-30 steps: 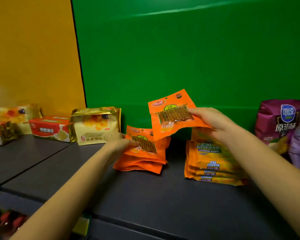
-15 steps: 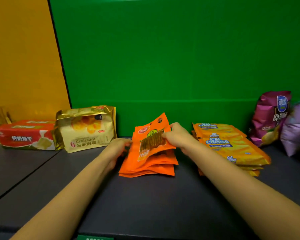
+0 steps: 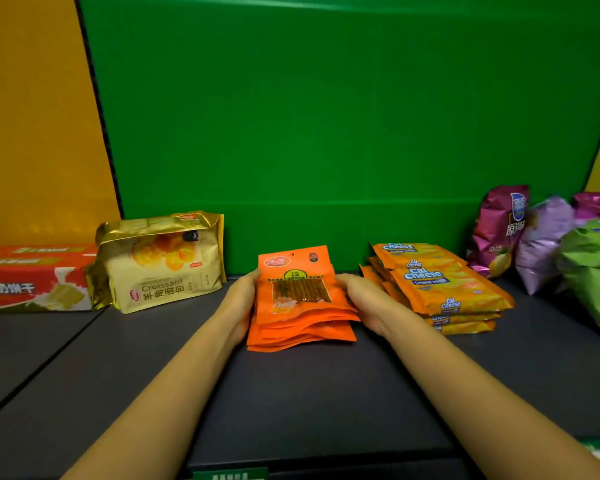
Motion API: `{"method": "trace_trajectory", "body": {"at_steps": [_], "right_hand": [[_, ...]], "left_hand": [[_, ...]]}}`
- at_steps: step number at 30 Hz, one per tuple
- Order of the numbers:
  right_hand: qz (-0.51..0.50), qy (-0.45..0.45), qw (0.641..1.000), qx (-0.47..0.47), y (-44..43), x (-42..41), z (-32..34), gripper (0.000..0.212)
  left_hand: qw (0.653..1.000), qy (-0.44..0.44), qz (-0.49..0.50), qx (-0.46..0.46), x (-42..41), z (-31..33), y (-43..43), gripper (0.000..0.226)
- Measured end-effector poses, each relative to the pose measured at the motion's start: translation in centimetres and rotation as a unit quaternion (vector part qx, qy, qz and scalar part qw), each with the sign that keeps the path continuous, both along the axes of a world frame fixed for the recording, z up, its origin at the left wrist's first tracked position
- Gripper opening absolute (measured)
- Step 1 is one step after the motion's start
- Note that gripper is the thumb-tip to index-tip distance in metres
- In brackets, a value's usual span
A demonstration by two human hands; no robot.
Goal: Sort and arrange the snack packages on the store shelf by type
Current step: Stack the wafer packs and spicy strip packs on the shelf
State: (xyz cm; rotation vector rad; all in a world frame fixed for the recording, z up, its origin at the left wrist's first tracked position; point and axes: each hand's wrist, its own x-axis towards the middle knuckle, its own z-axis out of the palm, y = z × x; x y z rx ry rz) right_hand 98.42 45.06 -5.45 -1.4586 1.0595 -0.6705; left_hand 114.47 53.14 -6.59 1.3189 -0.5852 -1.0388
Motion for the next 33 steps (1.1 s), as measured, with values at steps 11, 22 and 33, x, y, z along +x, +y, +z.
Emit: {"method": "trace_trajectory", "body": {"at_steps": [11, 22, 33], "right_hand": [[0.008, -0.105, 0.988, 0.114, 1.2, 0.7, 0.1, 0.037], [0.056, -0.125, 0.99, 0.038, 4.1, -1.0, -1.6, 0.044], [0.256, 0.015, 0.958, -0.129, 4.6, -5.6, -1.7, 0.063]], "left_hand": [[0.999, -0.008, -0.029, -0.009, -1.1, 1.3, 1.4, 0.047], [0.999, -0.024, -0.035, -0.027, -2.4, -0.1, 3.2, 0.046], [0.925, -0.344, -0.163, 0.002, -2.3, 0.3, 8.4, 0.071]]}}
